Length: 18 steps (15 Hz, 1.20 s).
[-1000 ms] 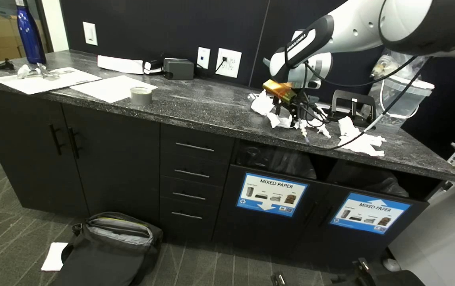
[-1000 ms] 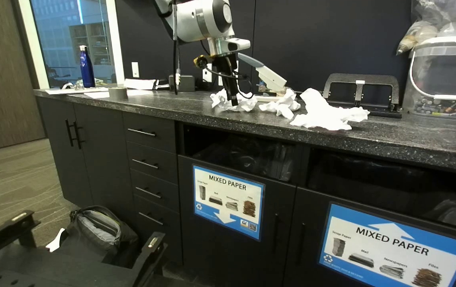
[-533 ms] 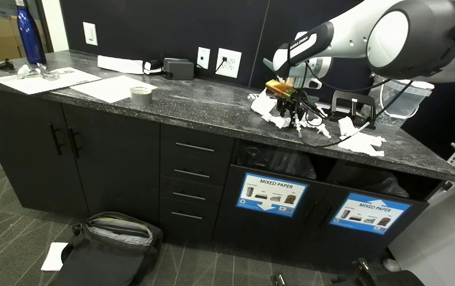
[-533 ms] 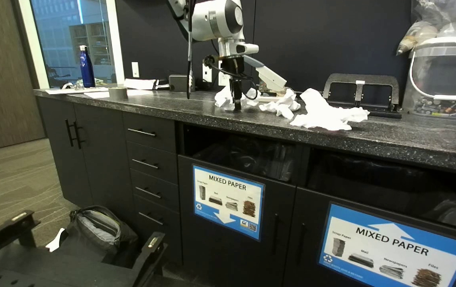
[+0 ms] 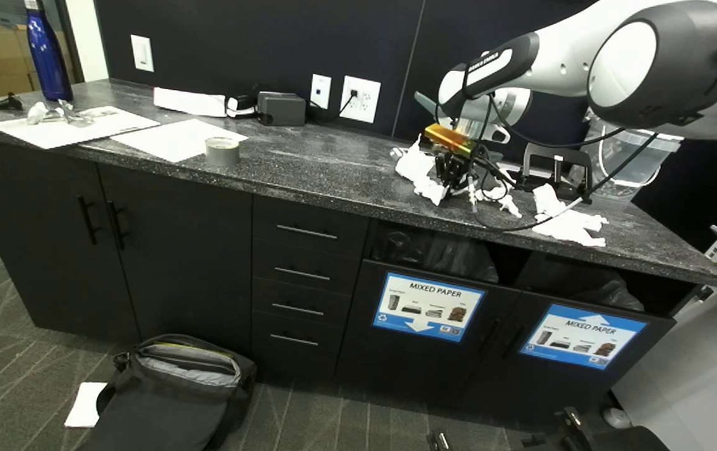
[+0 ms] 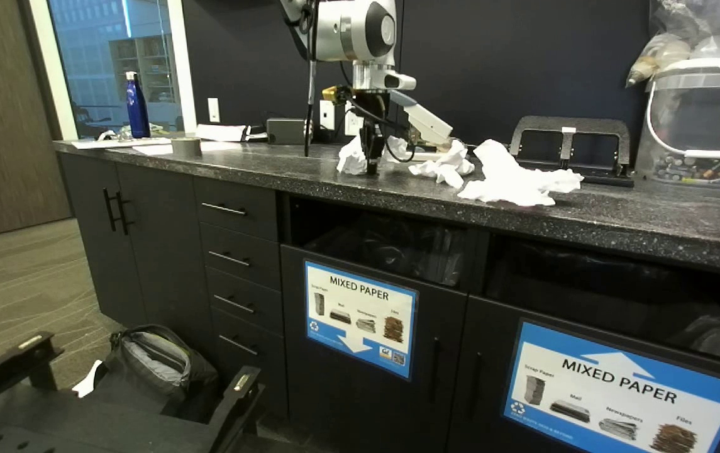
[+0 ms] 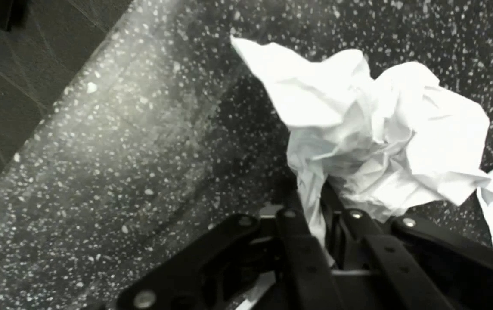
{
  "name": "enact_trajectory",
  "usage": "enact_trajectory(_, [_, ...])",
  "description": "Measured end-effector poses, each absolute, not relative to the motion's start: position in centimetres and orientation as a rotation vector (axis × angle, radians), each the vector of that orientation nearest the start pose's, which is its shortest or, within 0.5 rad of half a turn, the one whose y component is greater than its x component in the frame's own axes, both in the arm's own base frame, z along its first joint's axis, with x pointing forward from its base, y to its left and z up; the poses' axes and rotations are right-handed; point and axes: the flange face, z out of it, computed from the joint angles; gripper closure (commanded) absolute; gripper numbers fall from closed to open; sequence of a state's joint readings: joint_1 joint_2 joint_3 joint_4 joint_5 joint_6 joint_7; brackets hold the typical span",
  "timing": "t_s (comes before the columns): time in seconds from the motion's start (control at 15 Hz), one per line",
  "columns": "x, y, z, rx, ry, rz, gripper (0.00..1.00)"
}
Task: Put the papers in the bin to the left
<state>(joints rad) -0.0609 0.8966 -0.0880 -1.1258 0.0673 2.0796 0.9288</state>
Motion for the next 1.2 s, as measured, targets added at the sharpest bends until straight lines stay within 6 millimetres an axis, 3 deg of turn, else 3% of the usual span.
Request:
enact_trajectory(0.53, [70.8, -8.4, 26.8, -2.853, 1.039, 0.09, 0.83])
enact_trajectory(1.2, [64.2, -4.8, 26.6, -3.006, 0.644, -0.292, 0.83])
